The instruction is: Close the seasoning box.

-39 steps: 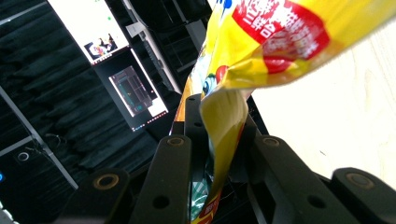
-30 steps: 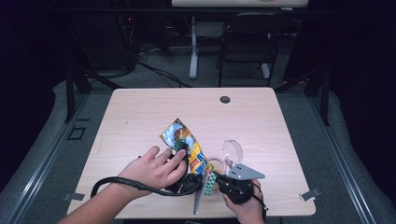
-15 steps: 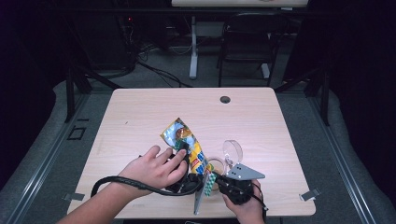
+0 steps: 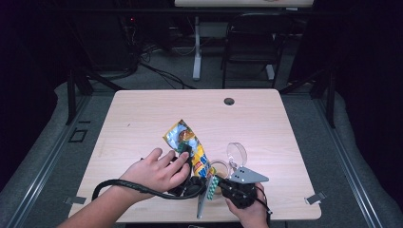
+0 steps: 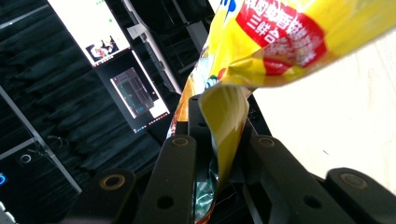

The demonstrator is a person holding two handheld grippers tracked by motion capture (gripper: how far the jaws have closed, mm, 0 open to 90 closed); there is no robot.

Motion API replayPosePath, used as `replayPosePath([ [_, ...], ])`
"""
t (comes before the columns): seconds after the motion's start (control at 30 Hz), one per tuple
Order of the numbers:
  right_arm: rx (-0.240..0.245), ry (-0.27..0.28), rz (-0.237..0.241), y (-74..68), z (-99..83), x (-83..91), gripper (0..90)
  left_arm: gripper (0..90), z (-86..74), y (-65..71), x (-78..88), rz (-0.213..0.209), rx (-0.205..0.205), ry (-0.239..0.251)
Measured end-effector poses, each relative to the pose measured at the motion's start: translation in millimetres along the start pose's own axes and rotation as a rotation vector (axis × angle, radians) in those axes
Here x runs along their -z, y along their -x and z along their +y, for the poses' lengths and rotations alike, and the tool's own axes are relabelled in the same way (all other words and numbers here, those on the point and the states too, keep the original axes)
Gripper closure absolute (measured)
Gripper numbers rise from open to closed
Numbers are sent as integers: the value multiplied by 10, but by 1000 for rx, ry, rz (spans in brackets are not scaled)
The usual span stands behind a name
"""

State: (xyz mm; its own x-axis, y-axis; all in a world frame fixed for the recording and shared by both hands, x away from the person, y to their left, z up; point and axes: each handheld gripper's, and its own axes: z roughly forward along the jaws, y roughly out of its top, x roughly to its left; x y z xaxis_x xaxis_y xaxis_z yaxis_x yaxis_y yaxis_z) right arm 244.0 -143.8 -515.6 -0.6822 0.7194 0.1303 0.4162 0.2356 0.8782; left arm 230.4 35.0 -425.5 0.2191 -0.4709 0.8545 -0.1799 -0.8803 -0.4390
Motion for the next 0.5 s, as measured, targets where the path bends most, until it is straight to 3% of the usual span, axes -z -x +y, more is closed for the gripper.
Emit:
replayPosePath([
  [0.5, -4, 3, 5, -6, 1, -6, 900, 846, 6, -21, 2, 2, -4, -2],
])
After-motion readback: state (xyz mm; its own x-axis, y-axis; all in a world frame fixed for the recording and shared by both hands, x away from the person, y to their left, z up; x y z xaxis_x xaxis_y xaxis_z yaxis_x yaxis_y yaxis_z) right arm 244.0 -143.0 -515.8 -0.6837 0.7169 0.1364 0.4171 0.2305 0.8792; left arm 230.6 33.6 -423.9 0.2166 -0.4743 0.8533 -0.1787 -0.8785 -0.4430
